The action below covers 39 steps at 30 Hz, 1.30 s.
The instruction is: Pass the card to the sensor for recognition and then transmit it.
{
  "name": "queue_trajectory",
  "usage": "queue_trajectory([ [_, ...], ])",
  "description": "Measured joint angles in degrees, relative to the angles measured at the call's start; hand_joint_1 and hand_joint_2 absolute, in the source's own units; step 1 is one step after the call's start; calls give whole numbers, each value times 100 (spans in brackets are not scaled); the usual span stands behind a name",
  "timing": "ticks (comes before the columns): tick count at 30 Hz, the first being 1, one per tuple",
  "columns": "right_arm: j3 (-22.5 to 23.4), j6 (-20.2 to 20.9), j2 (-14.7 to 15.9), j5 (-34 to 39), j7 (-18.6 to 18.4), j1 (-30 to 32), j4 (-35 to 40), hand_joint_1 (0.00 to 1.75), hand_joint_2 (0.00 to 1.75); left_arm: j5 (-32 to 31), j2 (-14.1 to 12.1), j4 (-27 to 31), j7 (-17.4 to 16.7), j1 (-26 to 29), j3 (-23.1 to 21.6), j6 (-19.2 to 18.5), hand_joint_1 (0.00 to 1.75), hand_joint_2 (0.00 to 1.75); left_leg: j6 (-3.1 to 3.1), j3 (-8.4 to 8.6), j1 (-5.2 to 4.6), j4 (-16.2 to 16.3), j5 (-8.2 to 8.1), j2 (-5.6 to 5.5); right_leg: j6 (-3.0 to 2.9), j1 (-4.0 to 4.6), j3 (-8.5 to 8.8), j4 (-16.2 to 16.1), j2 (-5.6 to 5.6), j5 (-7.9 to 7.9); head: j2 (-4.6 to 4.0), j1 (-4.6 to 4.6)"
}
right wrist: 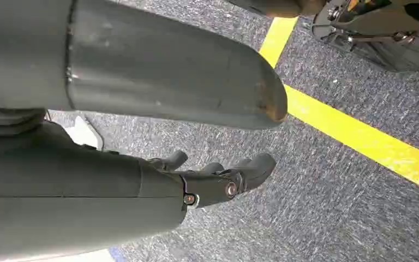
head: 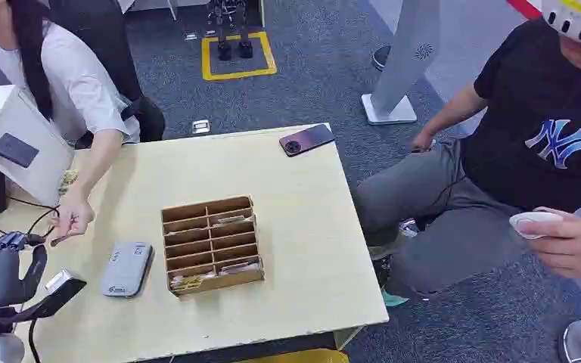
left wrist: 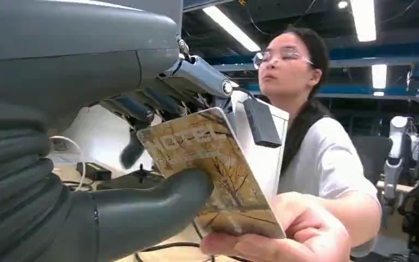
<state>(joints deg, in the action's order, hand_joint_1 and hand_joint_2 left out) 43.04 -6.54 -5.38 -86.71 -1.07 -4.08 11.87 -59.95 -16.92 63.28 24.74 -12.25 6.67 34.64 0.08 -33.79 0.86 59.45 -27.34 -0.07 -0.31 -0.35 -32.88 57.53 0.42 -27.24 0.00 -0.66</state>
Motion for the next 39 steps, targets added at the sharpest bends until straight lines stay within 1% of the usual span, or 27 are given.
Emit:
queue_trajectory([
  [1, 2, -2, 0, 9, -13, -1, 0, 0, 0, 2, 4, 0, 2, 0, 0, 0, 171, 175, 0, 0, 0, 0, 0, 0, 0, 0, 0, 0, 0, 0, 0, 2],
  [3, 2, -7, 0, 9, -20, -1, 0, 0, 0, 7, 4, 0, 2, -1, 0, 0, 148, 175, 0, 0, 0, 0, 0, 0, 0, 0, 0, 0, 0, 0, 0, 2],
  [5, 4, -9, 0, 9, -20, -1, 0, 0, 0, 7, 7, 0, 7, -1, 0, 0, 168, 175, 0, 0, 0, 0, 0, 0, 0, 0, 0, 0, 0, 0, 0, 2],
  [9, 7, -15, 0, 9, -17, -3, 0, 0, 0, 11, 7, 0, 39, 0, 0, 0, 168, 175, 0, 0, 1, 0, 0, 0, 0, 0, 0, 0, 0, 0, 0, 2],
  [10, 7, -15, 0, 9, -13, -3, 0, 0, 0, 22, 7, 0, 65, 1, 0, 0, 175, 175, 0, 0, 1, 0, 0, -1, 0, 0, 0, 0, -1, 0, 0, 2],
  [12, 9, -17, 0, 9, -4, -4, 0, 0, 0, 26, 7, 0, 79, 1, 0, 0, 175, 175, 0, 0, 0, 0, 0, -1, 0, 0, 0, 0, -1, 0, 0, 2],
  [14, 11, -22, 0, 4, 9, -4, 0, 0, 0, 202, 15, 0, 162, 3, 0, -59, 175, 175, 0, 0, 0, 0, 0, -1, 0, 0, 0, 0, -1, 0, 0, 2],
  [16, 20, -22, 0, -9, 22, -5, 0, 0, 0, 609, 46, 13, 365, 19, 0, -309, 175, 175, 0, 0, 0, 0, 0, -1, 0, 0, 0, 0, -2, 0, 0, 2],
  [18, 24, -22, -2, -9, 22, -5, 0, 0, 0, 1046, 81, 64, 481, 43, 0, -663, 175, 175, 0, 0, 0, 0, 0, -1, 0, 0, 0, 0, -2, 0, 0, 2],
  [19, 33, -22, -2, -7, 22, -5, 0, 0, 0, 1376, 107, 83, 481, 38, 2, -1037, 175, 175, 0, 0, 0, 0, 0, -1, 0, 0, 0, 0, -2, 0, 0, 0],
  [21, 42, -22, -4, -2, 24, -6, 0, 0, 0, 2040, 146, 98, 373, 18, 4, -1962, 175, 175, 0, 0, 0, 0, 0, -2, 0, 0, 0, 0, -4, 0, 0, 2],
  [22, 48, -22, -4, 11, 26, -5, 0, 0, 0, 2296, 160, 98, 345, 5, 4, -2336, 175, 175, 0, 0, 0, 0, 0, -2, 0, 0, 1, 0, -4, 0, 0, 2],
  [24, 66, -20, -4, 11, 42, -3, 0, 0, 0, 2766, 203, 98, 238, -23, 24, -2890, 175, 175, 0, 0, 0, 0, 0, -1, -1, 0, 0, 0, -2, 1, 0, 4],
  [26, 101, -13, -4, 11, 42, -2, 0, 0, 0, 3098, 251, 98, 81, -62, 44, -3211, 175, 175, 0, 0, 0, 1, 0, -1, 0, 0, 0, 0, -3, 1, 0, 4],
  [28, 124, -13, -4, 9, 42, -3, 0, 0, 0, 3245, 295, 98, -11, -100, 68, -3364, 175, 175, 0, 0, 0, 1, 0, -2, -1, 0, 0, 0, -3, 1, 0, 2],
  [30, 136, -15, -4, 9, 42, -3, 0, 0, 0, 3283, 330, 98, -31, -130, 87, -3410, 175, 175, 0, 0, 0, 0, 0, -2, -1, 0, 0, 0, -2, 1, 0, 4],
  [37, 142, -15, -4, 7, 42, -2, 0, 0, 0, 3300, 396, 98, -31, -166, 138, -3421, 175, 175, 0, 0, 0, 0, 0, -1, 0, 0, 0, 0, -2, 0, 0, 2],
  [39, 142, -20, -4, 2, 42, -2, 0, 0, 0, 3401, 409, 98, -57, -171, 149, -3506, 175, 175, 0, 0, 0, 0, 0, -1, 0, 0, 0, 0, -2, 0, 0, 2],
])
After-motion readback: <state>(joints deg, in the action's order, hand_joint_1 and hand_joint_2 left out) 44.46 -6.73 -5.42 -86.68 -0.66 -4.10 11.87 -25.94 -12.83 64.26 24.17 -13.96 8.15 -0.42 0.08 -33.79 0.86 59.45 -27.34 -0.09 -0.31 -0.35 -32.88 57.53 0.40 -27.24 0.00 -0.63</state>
